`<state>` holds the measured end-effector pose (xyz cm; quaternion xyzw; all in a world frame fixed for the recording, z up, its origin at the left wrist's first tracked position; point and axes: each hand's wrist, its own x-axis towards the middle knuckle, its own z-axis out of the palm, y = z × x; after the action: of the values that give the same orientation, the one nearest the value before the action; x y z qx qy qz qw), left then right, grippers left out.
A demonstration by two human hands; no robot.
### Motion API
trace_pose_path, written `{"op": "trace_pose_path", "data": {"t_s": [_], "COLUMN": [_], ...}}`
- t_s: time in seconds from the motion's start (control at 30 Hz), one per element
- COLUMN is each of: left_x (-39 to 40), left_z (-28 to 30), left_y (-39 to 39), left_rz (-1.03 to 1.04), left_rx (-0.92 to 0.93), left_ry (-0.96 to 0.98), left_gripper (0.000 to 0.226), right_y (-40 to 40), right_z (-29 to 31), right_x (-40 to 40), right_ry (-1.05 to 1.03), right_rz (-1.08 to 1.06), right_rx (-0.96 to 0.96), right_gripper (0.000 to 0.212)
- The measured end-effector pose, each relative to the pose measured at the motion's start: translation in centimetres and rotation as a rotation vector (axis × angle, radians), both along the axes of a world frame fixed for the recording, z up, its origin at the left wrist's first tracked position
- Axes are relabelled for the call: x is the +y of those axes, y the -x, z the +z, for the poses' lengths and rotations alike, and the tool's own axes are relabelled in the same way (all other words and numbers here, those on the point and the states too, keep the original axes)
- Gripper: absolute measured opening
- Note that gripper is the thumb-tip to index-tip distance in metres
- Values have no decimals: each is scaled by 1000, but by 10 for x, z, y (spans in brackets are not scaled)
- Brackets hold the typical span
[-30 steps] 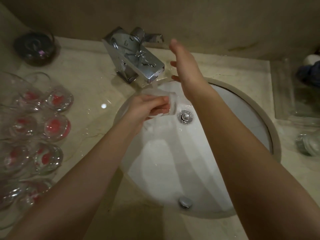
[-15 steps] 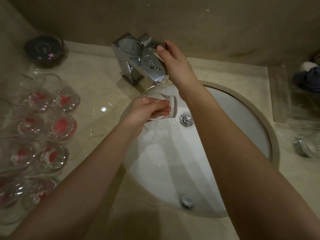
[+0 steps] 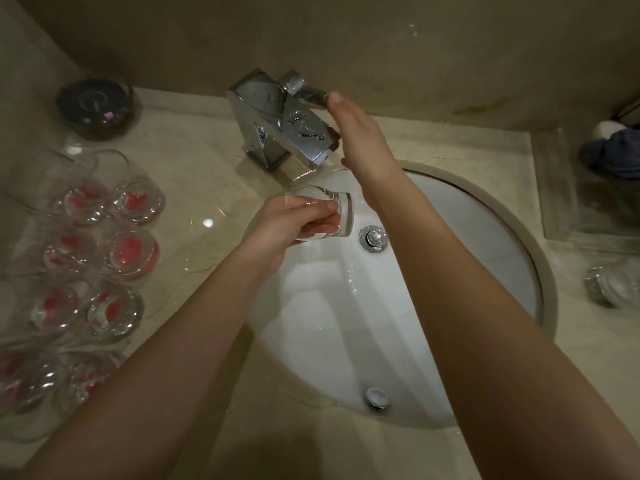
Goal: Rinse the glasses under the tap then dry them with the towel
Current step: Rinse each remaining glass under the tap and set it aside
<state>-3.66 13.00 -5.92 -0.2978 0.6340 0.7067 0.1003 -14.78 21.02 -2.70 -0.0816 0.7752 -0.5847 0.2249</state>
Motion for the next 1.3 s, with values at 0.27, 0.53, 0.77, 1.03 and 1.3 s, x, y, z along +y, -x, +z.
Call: {"op": "trace_pose_path", "data": {"t_s": [0.27,0.53,0.77,1.03,1.3], "left_x": [-2,20,37,67,127], "left_z": [5,3,0,23,41], "left_y": [-7,-20,-41,-42,-36], "left_rz": [-68,147,110,-311,-459], "left_rx": [23,120,68,224,318], "left_ry": [17,137,-110,139,313], "left_gripper": [13,44,90,85,94], "right_y": [-61,-105,-135,-152,-151], "right_z": [-42,-41,-29,2,17], "right_x": [60,66,84,139,208], "right_ry": [77,526,239,26,28], "right_rz": [41,-316,-237,-182,-255], "right_rx": [-489,-744,-538,-168,-46], "right_gripper": [44,38,43,65,63]}}
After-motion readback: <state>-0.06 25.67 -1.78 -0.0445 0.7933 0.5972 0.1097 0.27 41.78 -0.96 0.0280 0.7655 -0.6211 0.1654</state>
